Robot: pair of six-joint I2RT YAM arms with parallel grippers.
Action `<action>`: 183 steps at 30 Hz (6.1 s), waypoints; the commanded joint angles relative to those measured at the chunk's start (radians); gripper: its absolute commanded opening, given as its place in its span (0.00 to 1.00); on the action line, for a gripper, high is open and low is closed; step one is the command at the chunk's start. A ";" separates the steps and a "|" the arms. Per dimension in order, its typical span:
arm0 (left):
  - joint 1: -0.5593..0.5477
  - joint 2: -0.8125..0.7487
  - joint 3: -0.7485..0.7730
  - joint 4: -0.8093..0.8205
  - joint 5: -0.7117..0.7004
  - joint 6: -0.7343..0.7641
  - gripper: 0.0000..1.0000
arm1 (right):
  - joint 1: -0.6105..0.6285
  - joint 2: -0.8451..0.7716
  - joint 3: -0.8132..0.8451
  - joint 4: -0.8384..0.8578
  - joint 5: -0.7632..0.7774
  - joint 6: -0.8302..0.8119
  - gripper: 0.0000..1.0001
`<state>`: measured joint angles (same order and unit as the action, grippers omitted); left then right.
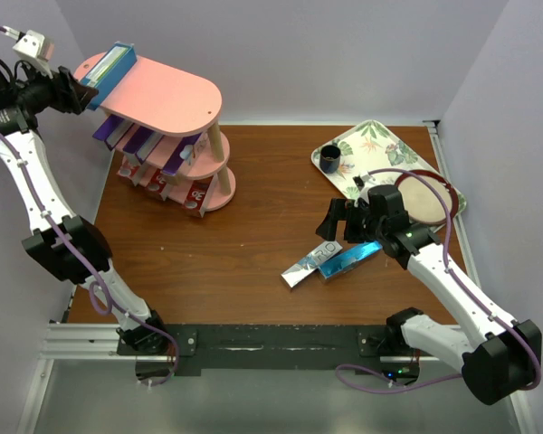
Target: Place and organize the toothpastes onto the shelf
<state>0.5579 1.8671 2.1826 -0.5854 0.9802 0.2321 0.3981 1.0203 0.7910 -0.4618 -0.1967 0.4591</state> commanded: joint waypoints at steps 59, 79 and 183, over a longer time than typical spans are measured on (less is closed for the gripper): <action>-0.579 -0.815 -0.808 0.512 -0.328 -0.465 1.00 | -0.004 -0.307 0.065 -0.190 0.265 0.009 0.99; -1.233 -0.947 -1.418 0.493 -0.718 -0.393 1.00 | -0.004 -0.327 -0.045 -0.259 0.439 0.133 0.99; -1.632 -0.780 -1.100 0.333 -1.292 -0.275 0.10 | -0.004 -0.399 -0.107 -0.202 0.361 0.033 0.98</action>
<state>-1.1355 1.1313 0.9035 -0.1089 -0.3641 -0.0917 0.3981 0.6399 0.6525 -0.6643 0.1616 0.5110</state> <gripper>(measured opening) 0.534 0.985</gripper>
